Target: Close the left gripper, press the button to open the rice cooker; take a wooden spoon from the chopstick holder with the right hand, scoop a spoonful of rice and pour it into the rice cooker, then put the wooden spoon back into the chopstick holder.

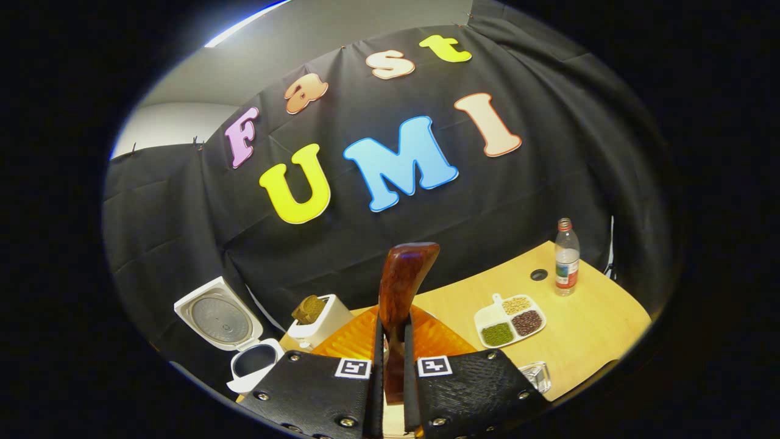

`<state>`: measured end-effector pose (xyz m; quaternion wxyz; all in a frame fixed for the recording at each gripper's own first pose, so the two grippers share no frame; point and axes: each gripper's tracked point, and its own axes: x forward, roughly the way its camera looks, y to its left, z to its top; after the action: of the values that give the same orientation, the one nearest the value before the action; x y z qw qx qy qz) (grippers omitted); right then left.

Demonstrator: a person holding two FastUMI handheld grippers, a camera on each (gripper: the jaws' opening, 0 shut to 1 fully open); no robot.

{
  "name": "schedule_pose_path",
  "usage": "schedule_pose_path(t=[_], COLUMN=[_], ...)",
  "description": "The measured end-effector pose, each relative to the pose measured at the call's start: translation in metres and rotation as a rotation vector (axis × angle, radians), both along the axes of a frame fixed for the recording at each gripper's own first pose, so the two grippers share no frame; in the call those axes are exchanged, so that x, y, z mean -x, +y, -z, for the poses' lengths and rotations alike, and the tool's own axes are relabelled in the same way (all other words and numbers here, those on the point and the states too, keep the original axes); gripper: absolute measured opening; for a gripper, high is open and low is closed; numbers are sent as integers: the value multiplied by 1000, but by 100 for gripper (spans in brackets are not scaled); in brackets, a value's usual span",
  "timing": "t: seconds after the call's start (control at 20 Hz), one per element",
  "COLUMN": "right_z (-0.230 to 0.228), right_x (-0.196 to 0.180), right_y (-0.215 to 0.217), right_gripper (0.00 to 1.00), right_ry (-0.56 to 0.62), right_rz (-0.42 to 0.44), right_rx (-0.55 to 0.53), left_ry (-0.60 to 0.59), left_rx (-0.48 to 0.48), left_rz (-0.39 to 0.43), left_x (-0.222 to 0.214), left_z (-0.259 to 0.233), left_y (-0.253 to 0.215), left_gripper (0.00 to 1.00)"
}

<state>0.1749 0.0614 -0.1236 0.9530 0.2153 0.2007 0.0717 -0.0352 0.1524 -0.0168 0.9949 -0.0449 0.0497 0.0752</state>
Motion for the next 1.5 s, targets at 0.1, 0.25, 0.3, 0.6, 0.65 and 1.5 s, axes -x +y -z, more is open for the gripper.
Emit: schedule_pose_path(t=[0.1,0.25,0.3,0.6,0.65,1.5], right_z=[8,20,26,75,83,163], right_x=[14,17,20,30,30,50], right_y=[-28,-59,-68,-106,-110,-102], right_gripper=[13,13,13,13,13,14], right_ry=[14,20,31,95,108,267], right_rz=[35,75,87,126,127,98], right_rx=[26,50,59,143,157,140], left_ry=[3,4,3,31,36,55], left_rx=[-6,-18,-25,-62,-72,-96], left_rz=[21,45,51,80,84,47], left_x=[-6,-6,-5,-4,-3,12], left_z=[-3,-7,-10,-8,-7,0], left_y=[-11,-28,-33,-58,-61,-53], left_gripper=[93,93,93,89,89,89])
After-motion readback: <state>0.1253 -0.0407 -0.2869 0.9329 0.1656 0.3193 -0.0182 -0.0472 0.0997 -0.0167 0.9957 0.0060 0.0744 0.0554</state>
